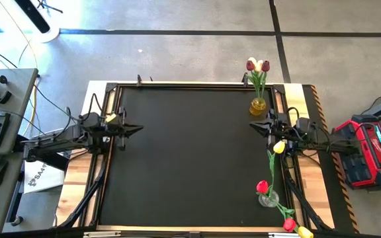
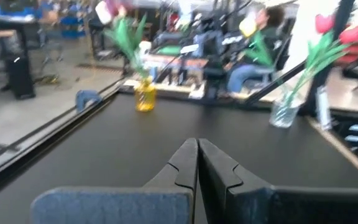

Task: Sort flowers into vase by color
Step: Return to Home Position

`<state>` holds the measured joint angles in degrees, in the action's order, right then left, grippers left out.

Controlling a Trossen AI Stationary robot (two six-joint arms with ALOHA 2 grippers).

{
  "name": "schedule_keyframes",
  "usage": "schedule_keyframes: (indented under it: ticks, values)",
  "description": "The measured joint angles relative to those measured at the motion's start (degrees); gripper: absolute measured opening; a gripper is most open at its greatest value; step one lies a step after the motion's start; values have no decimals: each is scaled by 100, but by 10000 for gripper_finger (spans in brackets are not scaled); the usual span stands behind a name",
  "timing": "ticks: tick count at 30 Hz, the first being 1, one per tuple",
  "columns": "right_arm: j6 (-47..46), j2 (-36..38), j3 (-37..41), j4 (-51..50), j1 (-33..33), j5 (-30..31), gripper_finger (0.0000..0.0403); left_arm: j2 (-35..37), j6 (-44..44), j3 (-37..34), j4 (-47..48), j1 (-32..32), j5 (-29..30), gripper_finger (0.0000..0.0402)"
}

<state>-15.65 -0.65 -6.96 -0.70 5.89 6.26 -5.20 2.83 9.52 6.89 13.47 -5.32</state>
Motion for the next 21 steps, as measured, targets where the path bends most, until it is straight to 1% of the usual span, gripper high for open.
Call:
schedule_keyframes:
  ticks: [3,7,10,12,16,21]
  values:
    - [-67,44,175,166,0,-6,0,124,-11,0,388,0,203,0]
    - [-379,44,647,554,0,-57,0,207,-40,0,531,0,211,0]
    - [-387,39,631,449,0,-101,0,213,-46,0,564,0,218,0]
    - [-321,49,629,547,0,-195,0,213,-48,0,591,0,218,0]
    - [-187,51,625,649,0,-186,0,331,104,2,576,0,202,0]
    - [-5,44,625,661,0,168,0,383,445,-108,521,-4,-28,0]
